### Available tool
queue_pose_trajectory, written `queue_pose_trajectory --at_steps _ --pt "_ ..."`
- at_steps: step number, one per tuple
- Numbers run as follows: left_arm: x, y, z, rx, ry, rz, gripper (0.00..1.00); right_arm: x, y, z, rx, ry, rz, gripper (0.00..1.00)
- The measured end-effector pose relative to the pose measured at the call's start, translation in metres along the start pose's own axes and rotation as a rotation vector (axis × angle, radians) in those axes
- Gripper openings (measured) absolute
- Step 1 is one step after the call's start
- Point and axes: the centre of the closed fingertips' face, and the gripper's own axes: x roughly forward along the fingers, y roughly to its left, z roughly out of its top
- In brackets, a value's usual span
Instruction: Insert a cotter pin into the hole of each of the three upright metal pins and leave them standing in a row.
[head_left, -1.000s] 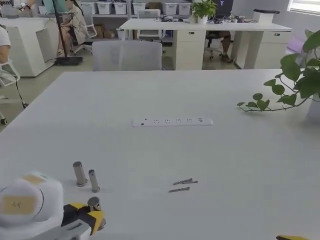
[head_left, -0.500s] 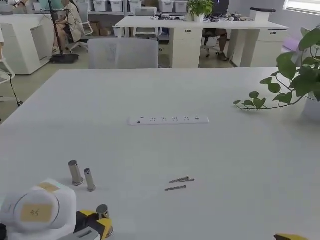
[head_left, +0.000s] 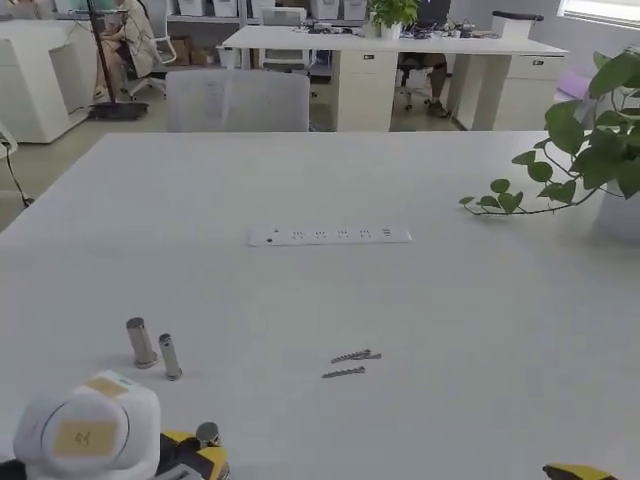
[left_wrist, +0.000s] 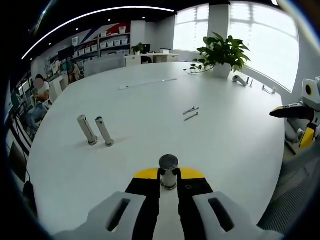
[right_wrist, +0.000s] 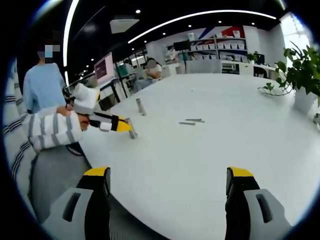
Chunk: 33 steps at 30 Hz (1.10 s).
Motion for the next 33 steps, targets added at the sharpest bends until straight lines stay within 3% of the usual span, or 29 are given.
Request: queue_pose_trajectory --at_steps 20,33 --pt "0.0013 -0.0028 0.0016 0.028 -0.03 -0.007 0.11 0.0017 0.003 -0.0016 -0.004 0.01 0.01 0.97" --pt "0.0004 -0.004 0.0009 0.086 -0.04 -0.014 0.11 0.0034 0.0054 -0.0019 -0.008 0.012 0.018 0.97"
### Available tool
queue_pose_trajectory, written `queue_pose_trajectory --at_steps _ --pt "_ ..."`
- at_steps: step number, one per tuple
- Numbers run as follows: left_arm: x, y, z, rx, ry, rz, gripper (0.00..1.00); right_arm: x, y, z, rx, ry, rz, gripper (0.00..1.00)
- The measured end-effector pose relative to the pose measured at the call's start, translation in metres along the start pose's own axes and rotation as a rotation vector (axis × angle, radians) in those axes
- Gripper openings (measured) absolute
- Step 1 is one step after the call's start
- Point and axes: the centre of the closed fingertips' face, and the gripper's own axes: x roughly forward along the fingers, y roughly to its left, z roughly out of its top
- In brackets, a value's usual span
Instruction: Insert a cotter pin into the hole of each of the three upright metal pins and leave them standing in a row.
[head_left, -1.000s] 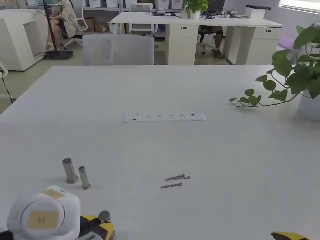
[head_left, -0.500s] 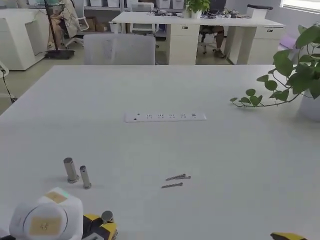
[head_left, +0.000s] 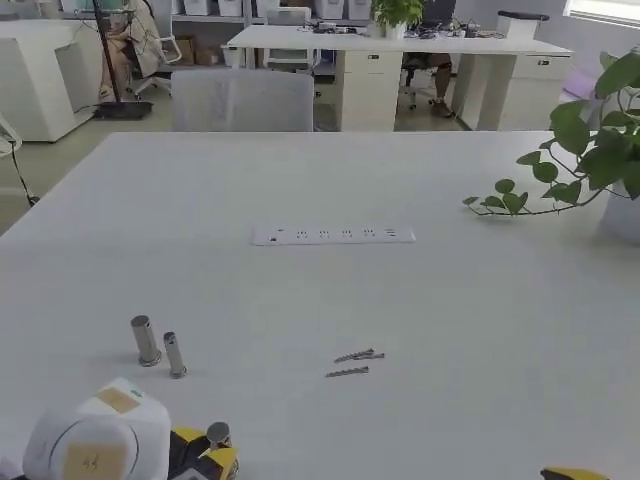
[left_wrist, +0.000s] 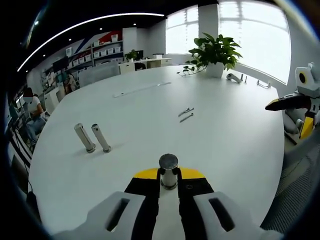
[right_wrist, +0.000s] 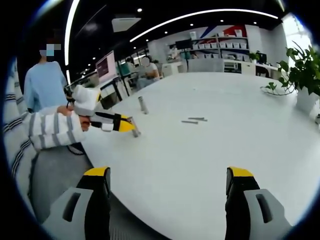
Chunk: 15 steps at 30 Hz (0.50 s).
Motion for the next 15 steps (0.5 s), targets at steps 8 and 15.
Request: queue_pose_trajectory --at_steps 8,15 --pt "-0.0004 -0.0015 0.0007 0.005 -0.005 -0.012 0.14 0.0003 -0.0001 0.0002 0.0 -0.003 0.001 0.97" --pt "-0.0014 -0.0027 0.0018 0.018 -0.013 -0.026 0.2 0.0006 0.0006 0.0005 -0.002 -0.003 0.003 0.97"
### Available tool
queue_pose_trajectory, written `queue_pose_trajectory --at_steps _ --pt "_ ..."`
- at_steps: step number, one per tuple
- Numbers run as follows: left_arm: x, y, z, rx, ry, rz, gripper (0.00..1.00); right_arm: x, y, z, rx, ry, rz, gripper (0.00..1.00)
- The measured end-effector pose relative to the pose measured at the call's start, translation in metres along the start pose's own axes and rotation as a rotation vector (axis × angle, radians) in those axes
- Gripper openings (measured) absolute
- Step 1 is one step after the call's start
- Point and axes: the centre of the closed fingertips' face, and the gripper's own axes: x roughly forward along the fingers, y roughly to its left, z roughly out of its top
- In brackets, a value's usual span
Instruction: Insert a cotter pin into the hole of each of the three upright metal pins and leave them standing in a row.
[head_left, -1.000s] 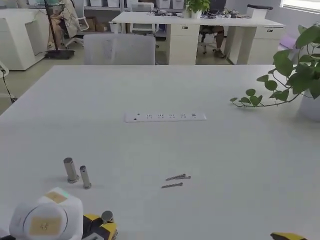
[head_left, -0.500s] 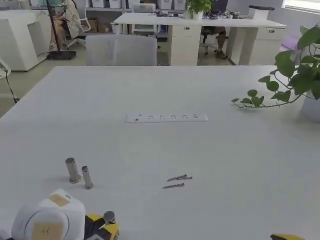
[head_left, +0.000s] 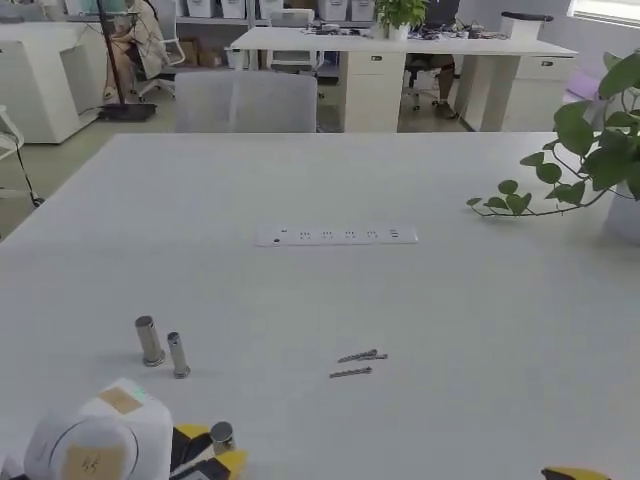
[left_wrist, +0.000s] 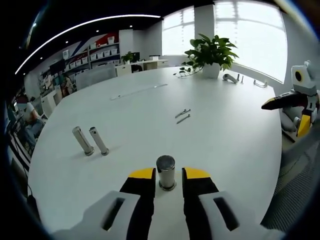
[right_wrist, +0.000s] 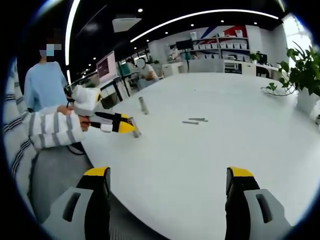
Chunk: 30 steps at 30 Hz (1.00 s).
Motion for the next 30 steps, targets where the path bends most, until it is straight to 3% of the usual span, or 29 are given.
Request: queue_pose_trajectory --at_steps 21,30 --pt "-0.021 0.004 -0.003 -0.002 -0.024 -0.063 0.4 0.003 0.004 0.003 -0.013 -0.001 0.013 0.97" --pt "-0.028 -0.001 0.0 -0.004 -0.041 -0.113 0.55 0.002 0.001 0.007 -0.026 0.0 0.01 0.97"
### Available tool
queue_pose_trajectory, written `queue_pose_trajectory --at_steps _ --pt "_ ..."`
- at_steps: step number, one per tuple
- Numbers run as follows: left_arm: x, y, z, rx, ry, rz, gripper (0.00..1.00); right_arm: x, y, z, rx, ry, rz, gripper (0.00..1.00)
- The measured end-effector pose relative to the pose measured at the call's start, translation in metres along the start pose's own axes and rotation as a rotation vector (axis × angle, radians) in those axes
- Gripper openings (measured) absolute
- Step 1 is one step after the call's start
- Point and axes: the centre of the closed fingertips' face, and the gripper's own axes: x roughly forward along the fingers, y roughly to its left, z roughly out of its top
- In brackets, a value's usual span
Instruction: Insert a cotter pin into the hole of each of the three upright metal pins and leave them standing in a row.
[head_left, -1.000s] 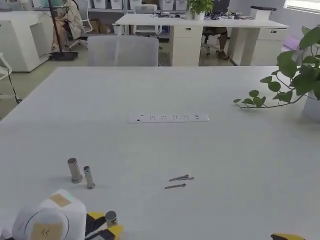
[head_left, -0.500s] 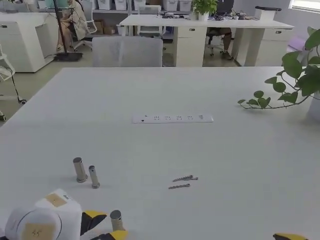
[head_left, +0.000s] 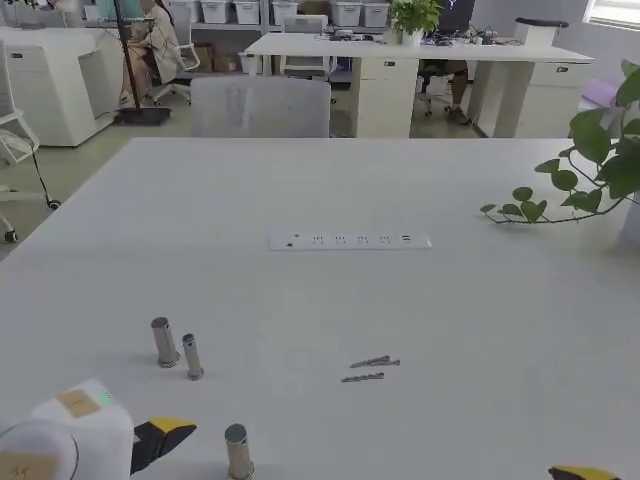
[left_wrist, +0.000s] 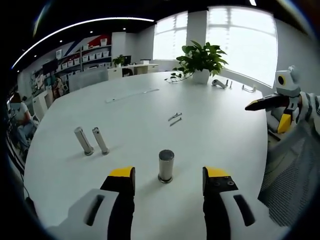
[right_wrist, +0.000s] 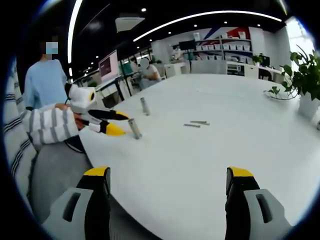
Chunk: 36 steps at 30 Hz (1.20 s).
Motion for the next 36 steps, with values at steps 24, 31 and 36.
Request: queue_pose_trajectory --at_steps 24,31,36 --pt "-0.031 0.001 0.001 0.009 -0.011 -0.048 0.75 0.013 -0.025 0.033 -0.142 0.014 0.027 0.95" --pt "-0.038 0.003 -0.003 -0.002 -0.011 -0.05 0.75 0.022 -0.036 0.043 -0.183 0.023 0.031 0.94" --pt "-0.042 0.003 -0.001 -0.01 -0.016 -0.046 0.76 0.027 -0.04 0.049 -0.208 0.03 0.047 0.93"
